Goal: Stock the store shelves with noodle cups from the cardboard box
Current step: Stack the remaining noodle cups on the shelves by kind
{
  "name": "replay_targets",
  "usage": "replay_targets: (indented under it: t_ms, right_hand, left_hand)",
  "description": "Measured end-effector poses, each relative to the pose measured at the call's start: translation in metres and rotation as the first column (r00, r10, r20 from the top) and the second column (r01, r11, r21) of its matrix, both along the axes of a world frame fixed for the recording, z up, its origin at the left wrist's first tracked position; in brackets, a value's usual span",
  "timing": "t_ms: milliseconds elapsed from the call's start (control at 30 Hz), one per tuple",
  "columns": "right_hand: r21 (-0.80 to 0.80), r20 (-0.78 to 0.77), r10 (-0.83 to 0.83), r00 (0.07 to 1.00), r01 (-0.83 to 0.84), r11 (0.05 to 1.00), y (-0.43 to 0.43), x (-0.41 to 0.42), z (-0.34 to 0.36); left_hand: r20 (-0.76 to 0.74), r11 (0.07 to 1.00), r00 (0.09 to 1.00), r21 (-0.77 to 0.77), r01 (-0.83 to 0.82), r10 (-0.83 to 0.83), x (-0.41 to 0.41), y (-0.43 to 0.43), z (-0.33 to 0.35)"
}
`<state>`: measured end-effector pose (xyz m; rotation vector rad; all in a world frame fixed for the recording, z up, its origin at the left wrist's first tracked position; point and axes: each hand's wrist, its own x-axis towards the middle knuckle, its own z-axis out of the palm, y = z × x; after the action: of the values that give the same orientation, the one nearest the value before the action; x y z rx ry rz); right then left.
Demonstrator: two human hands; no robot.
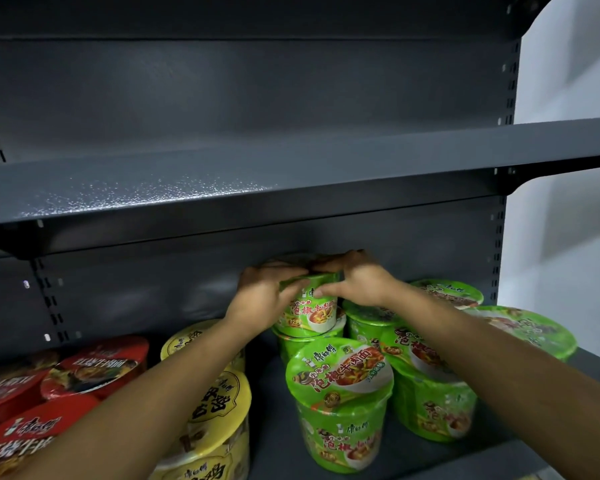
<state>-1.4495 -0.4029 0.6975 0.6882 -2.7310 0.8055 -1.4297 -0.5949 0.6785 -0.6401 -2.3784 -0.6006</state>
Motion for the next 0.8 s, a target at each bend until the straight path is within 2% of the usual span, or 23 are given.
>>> replay_targets:
  t_ms: [400, 800]
  right_hand:
    - [-0.004, -0.026, 0.033, 0.999, -0.033, 0.999, 0.001, -0.014, -0.005]
    - [-0.022, 0.044, 0.038, 0.998, -0.037, 0.999, 0.003, -0.018, 0.001]
  left_hand:
    - [-0.029, 1.0, 1.0, 0.013, 0.012, -0.011, -0.013, 0.0, -0.009]
    - [-0.017, 0.998, 0.999, -0.031, -0.052, 0.052, -0.01, 0.001, -0.003]
